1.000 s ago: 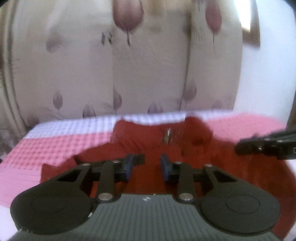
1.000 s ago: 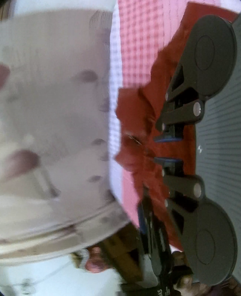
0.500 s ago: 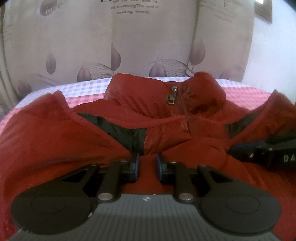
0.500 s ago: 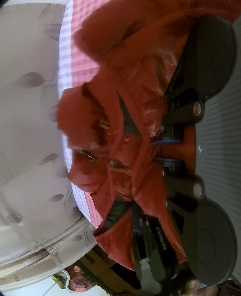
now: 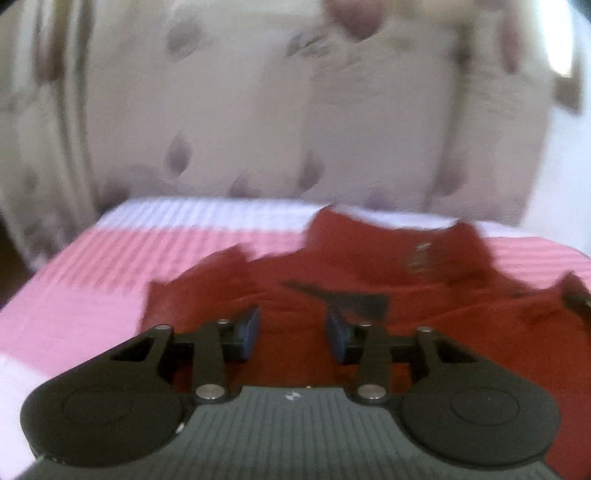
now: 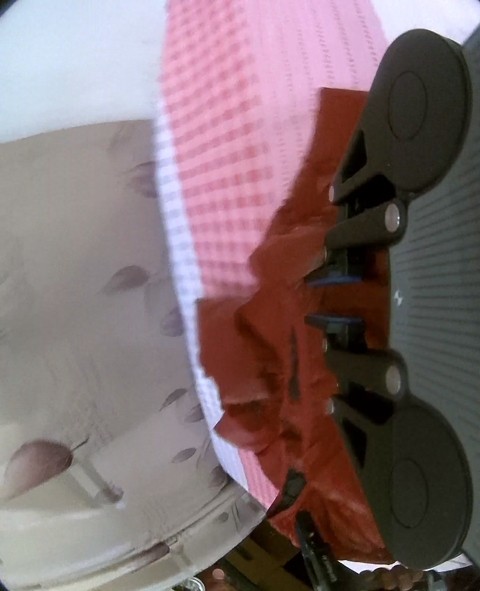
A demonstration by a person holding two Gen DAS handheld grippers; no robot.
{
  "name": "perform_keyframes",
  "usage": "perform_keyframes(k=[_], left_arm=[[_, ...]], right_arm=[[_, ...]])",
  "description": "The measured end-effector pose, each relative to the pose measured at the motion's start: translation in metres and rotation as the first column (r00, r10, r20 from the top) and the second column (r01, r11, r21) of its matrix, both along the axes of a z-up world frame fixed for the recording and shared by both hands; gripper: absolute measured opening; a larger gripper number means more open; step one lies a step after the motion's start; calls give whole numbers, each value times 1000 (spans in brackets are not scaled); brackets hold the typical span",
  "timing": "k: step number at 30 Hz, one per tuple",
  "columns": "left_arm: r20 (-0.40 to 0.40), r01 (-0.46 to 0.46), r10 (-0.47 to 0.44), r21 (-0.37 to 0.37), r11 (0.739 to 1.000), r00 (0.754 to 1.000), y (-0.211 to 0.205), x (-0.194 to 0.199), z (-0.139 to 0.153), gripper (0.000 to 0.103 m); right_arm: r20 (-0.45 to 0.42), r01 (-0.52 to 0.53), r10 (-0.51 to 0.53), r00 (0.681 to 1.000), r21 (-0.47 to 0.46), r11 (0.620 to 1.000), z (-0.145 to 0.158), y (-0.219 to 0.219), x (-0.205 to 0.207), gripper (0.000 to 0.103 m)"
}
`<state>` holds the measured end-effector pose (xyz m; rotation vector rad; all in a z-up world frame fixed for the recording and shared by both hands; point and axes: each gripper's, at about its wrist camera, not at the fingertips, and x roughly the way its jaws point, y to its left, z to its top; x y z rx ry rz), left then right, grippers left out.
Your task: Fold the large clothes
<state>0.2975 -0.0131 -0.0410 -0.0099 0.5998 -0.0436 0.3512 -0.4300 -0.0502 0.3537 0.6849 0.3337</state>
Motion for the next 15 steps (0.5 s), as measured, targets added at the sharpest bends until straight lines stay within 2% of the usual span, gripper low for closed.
perform_keyframes(k=[1, 5, 8, 11, 15], left_arm=[[-11, -14, 14, -6, 1000, 1000, 9, 2, -3, 27], [-39, -48, 47, -31, 998, 998, 30, 6, -16, 19], [-67, -43, 41, -35, 998, 997, 33, 7, -28, 17], [-83, -54, 47, -87, 995, 995, 43, 8, -35, 14], [-78, -48, 39, -112, 993, 996, 46, 8, -43, 13]], right_arm=[[-7, 0, 0, 1000, -4, 1000, -7, 3, 1, 13], [-47, 0, -1, 999, -10, 1000, -27, 13, 3, 13], [-53, -6, 5, 999, -21, 1000, -35, 17, 4, 12], [-54, -2, 3, 999, 20, 1000, -42, 12, 3, 12], [-34, 1, -1, 999, 11, 1000, -46, 15, -1, 12]])
